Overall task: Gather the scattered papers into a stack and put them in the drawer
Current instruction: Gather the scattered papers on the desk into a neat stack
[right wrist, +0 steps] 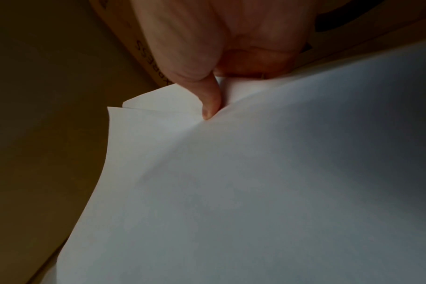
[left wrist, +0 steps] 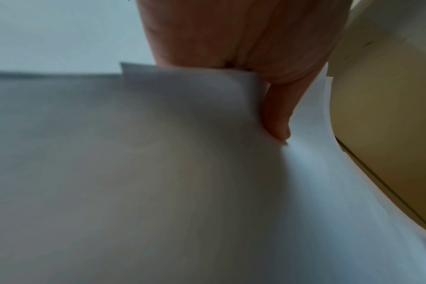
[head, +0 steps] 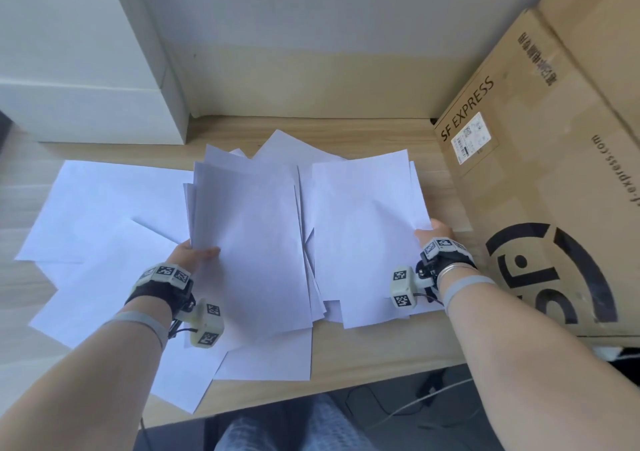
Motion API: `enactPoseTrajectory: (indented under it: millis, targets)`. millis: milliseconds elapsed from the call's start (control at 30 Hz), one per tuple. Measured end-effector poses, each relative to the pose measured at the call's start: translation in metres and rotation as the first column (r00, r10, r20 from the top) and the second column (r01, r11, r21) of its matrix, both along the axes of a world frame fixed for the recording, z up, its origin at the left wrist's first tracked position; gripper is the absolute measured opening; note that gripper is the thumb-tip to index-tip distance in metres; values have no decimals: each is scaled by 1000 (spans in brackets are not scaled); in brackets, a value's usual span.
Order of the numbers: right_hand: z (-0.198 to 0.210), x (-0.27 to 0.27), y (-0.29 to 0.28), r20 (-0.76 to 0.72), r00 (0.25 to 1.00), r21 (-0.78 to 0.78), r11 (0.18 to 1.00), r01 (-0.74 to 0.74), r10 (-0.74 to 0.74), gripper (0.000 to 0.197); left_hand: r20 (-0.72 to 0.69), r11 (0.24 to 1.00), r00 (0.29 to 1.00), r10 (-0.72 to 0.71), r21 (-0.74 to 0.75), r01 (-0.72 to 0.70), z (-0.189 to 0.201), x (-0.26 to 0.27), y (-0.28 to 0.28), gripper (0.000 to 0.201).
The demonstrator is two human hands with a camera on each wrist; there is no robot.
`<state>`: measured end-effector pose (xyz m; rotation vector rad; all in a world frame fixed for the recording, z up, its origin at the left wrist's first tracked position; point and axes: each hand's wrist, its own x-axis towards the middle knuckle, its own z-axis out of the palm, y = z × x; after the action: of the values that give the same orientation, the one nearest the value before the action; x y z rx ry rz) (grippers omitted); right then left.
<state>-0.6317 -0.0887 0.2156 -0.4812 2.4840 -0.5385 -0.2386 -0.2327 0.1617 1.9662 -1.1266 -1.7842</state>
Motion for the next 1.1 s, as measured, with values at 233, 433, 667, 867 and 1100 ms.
enactPoseTrajectory:
  millis: [233,433,667,867,1100]
  targets:
    - [8,-10,-7,54,997,-32,998,63,-61,32,18,1000,1000,-7,5,6,3,-4,0,42]
    - [9,22,-31,118,987,74,990,-121,112,36,9,999,999,-42,23,42,2,-11,-1,39]
    - [-3,59,-46,160,955,159,949,-273,248,42,-23,996,998,-62,55,63,-4,-11,-2,43]
    - [-6,84,-60,246,922,234,905,-355,298,64,-28,996,996,-83,30,84,0,-18,1,35]
    - [-24,132,-83,262,821,242,790,-564,506,63,-38,992,992,-120,23,121,-2,-23,2,54]
